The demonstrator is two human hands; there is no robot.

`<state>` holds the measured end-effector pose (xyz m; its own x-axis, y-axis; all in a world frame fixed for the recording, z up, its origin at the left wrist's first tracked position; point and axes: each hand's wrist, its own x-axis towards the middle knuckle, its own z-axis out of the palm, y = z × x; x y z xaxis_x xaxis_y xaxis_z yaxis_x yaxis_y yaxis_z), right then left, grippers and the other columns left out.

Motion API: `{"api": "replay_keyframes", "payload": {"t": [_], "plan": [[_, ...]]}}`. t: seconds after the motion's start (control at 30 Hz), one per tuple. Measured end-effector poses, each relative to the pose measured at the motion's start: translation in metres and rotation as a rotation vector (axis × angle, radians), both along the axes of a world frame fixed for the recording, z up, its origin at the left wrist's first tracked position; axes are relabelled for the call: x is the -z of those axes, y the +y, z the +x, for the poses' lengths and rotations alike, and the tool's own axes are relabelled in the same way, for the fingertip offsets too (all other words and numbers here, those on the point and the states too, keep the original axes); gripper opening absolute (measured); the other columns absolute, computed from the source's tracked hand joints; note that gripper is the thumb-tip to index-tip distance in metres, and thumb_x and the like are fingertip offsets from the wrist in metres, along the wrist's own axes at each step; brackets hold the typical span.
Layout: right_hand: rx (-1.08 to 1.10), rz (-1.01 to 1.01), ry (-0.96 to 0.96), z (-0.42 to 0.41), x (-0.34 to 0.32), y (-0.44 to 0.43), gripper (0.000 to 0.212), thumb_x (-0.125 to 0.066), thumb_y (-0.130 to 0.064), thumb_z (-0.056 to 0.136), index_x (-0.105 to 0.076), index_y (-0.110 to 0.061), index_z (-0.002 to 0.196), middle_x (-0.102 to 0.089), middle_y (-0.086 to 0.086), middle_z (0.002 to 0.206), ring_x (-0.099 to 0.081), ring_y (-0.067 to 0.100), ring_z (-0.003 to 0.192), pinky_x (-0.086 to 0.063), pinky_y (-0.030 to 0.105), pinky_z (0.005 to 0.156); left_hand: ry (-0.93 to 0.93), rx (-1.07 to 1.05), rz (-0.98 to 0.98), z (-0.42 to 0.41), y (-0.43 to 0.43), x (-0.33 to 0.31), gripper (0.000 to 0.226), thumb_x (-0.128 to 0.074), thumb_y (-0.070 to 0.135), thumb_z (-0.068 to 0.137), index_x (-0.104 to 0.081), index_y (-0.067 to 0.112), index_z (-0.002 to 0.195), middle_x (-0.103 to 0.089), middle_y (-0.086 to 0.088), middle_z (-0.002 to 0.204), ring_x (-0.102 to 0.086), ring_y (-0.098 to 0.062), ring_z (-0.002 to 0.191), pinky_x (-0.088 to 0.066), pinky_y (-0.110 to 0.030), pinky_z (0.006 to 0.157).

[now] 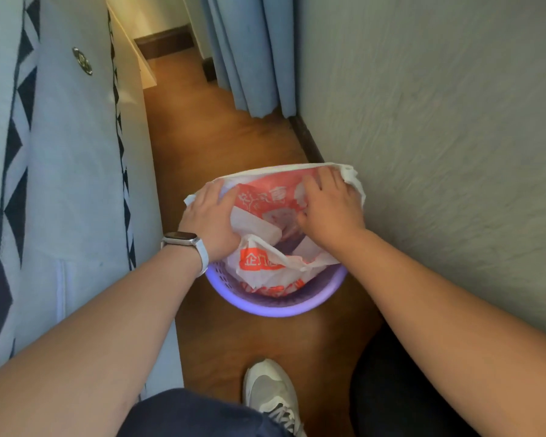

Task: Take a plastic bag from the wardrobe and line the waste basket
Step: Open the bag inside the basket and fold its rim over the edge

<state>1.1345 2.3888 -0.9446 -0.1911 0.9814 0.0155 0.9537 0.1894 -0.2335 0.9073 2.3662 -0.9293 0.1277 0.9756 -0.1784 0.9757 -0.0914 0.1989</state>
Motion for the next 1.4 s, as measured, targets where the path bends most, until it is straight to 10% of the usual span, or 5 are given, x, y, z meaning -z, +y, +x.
{"api": "replay_keyframes", "payload": {"t": [0.2,0.4,0.6,0.9,1.4], "plan": [[-0.001,-0.205,0.143,0.014,0.009,0.035,0.065,-0.062,-0.025,0.087,-0.034,-0.020,0.146,-0.046,0.009,0.145,-0.048,0.032,0.128,-0.043,0.043,0.101,-0.266,-0.056,-0.064,0.001,0.016,0.001,0.088,-0.073,0.038,0.078,-0.022,0.037,0.149,-0.027,0.004,0.155,-0.042,-0.024,0.132,-0.042,-0.039,0.101],[0.046,-0.295,0.218,0.024,0.022,0.045,0.013,-0.055,-0.019,0.091,-0.048,-0.015,0.101,-0.065,0.014,0.097,-0.061,0.039,0.089,-0.046,0.037,0.068,-0.338,-0.280,-0.171,-0.009,0.024,0.009,0.052,-0.060,0.040,0.081,-0.041,0.036,0.130,-0.064,0.000,0.110,-0.063,-0.028,0.095,-0.052,-0.040,0.082],[0.138,-0.278,0.259,0.026,0.022,0.040,0.020,-0.055,-0.030,0.092,-0.045,-0.016,0.084,-0.049,0.002,0.074,-0.053,0.033,0.075,-0.038,0.035,0.062,-0.379,-0.326,-0.154,-0.011,0.020,0.013,0.047,-0.057,0.030,0.084,-0.044,0.037,0.128,-0.066,0.000,0.110,-0.063,-0.029,0.095,-0.053,-0.042,0.083],[0.038,-0.108,0.286,0.040,-0.009,0.002,0.038,-0.060,-0.023,0.089,-0.056,-0.017,0.127,-0.055,0.012,0.121,-0.055,0.033,0.108,-0.050,0.045,0.090,-0.144,0.052,0.176,0.006,0.003,-0.021,0.062,-0.050,0.044,0.082,-0.048,0.018,0.138,-0.045,-0.006,0.146,-0.043,-0.028,0.133,-0.035,-0.044,0.108],[-0.142,-0.344,0.017,0.074,-0.040,-0.079,0.046,-0.062,-0.044,0.085,-0.055,-0.026,0.127,-0.033,0.008,0.144,-0.038,0.030,0.129,-0.041,0.043,0.106,0.124,0.359,-0.377,0.012,-0.073,-0.062,0.051,-0.061,0.071,0.077,-0.060,0.037,0.115,-0.066,0.013,0.106,-0.059,-0.011,0.086,-0.054,-0.024,0.073]]}}
